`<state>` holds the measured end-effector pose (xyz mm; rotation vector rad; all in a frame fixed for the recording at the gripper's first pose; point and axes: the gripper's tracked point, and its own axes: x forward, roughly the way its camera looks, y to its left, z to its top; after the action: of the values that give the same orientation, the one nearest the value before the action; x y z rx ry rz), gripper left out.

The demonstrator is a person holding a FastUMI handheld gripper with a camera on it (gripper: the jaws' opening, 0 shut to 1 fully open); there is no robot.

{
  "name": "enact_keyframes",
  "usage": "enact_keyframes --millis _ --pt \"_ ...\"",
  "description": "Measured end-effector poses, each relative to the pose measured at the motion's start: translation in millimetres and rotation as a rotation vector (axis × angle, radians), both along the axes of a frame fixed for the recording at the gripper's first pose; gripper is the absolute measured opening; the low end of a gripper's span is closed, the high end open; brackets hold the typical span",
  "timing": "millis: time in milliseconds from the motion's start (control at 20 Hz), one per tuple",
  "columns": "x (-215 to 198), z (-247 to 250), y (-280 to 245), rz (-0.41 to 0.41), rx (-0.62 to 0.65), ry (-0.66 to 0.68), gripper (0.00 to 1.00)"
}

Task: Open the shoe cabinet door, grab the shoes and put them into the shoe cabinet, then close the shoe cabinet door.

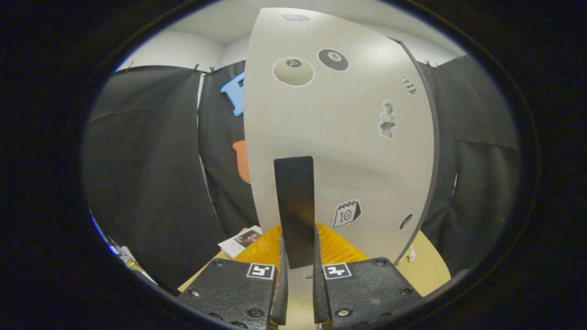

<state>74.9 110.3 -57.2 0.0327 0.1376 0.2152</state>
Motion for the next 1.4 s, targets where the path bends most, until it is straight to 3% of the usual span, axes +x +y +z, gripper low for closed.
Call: enact_keyframes --millis 350,600,1100,1400 --pt "-85 -13 -67 0.060 0.030 0.004 0.24" --pt "-125 -14 -123 0.081 0.009 -0.002 0.24" --pt "-160 -16 -233 0.004 -0.006 -0.012 0.10" --pt "-160 -13 -285 -0.100 -0.021 -0.022 0.06"
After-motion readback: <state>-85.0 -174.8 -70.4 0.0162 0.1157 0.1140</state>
